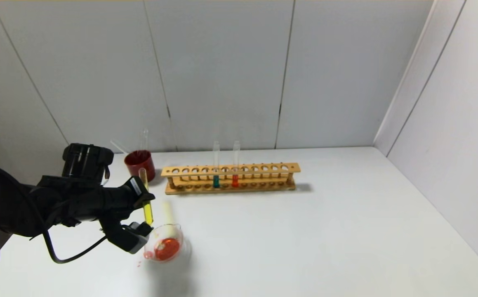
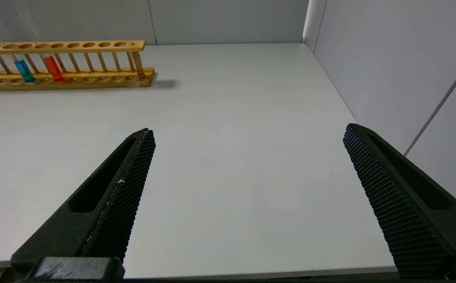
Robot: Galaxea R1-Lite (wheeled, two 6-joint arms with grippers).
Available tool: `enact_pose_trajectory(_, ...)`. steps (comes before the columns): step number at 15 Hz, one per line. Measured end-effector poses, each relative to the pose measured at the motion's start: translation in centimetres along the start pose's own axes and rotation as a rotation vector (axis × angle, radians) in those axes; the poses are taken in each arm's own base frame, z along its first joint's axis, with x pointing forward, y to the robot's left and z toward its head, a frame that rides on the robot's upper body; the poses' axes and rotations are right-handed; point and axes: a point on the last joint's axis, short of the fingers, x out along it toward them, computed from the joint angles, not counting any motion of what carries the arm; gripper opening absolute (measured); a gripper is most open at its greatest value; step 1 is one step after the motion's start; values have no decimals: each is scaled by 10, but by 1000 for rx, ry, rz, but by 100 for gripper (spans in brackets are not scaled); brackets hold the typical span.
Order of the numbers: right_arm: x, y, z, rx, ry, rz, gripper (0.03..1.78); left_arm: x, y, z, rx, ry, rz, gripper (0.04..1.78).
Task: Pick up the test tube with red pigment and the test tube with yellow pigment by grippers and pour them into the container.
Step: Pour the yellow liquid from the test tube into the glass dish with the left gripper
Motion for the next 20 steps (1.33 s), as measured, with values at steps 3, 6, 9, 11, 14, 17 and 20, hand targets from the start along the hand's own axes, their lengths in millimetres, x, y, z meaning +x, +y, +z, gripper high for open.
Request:
enact_pose_trajectory(3, 0, 0, 0, 0, 0, 0, 175, 2, 0, -1, 2, 4, 6, 30)
enact_pose_trajectory(6, 0, 0, 0, 0, 0, 0, 175, 4, 1, 0, 6, 4, 7, 30)
enact_pose_trajectory(9, 0, 0, 0, 0, 0, 0, 175, 4, 2, 1, 23, 1, 9, 30)
enact_pose_trajectory(11, 0, 0, 0, 0, 0, 0, 175, 4, 2, 1, 32, 2, 9, 30)
enact_pose_trajectory(14, 0, 0, 0, 0, 0, 0, 175, 4, 2, 1, 40, 2, 12, 30)
enact_pose_trajectory(17, 0, 0, 0, 0, 0, 0, 175, 3, 3, 2, 64, 1, 15, 30)
enact_pose_trajectory(20, 0, 0, 0, 0, 0, 0, 175, 2, 4, 3, 68, 0, 14, 30)
